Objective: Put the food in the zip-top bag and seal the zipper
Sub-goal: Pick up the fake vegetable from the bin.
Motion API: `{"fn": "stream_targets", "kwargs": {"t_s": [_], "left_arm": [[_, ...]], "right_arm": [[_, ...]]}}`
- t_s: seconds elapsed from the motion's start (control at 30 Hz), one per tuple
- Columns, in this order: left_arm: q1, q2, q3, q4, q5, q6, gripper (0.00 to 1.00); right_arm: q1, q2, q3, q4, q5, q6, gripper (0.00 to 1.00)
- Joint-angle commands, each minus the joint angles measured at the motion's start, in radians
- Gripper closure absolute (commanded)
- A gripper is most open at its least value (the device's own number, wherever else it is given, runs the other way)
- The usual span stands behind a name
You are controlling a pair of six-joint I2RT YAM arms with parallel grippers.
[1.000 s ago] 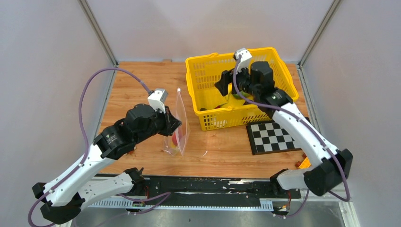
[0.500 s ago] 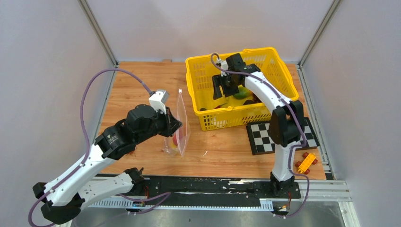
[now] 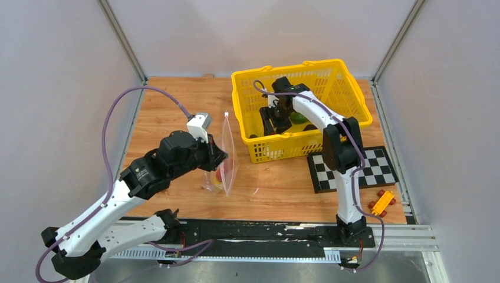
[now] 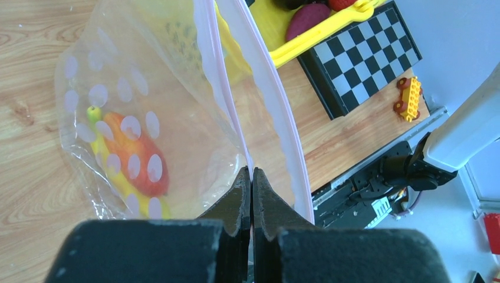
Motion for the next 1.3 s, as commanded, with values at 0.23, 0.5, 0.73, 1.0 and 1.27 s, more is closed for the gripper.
{"fn": "stream_targets", "kwargs": {"t_s": [0.23, 0.5, 0.73, 1.0, 1.27], "left_arm": [[-0.002, -0.022, -0.017, 0.041, -0.004, -0.007, 1.0], [-0.002, -0.011, -0.016, 0.049, 0.008, -0.007, 1.0], [-0.002, -0.016, -0.02, 0.047, 0.005, -0.009, 1.0], [-0.002, -0.008, -0.021, 0.053, 0.012, -0.009, 1.0], [-0.002, -0.008, -0.025, 0.053, 0.01, -0.009, 1.0]], "right_arm": [[0.026, 0.039, 0.022, -0.051, 0.058, -0.048, 0.43], [0.027, 0.063, 0.002, 0.014, 0.003, -0.044, 0.48], [0.027, 0.036, -0.023, 0.019, 0.032, -0.038, 0.58], [0.027, 0.022, -0.054, 0.008, 0.029, -0.054, 0.77], [0.026, -0.158, -0.099, 0.117, 0.032, -0.049, 0.99]]}}
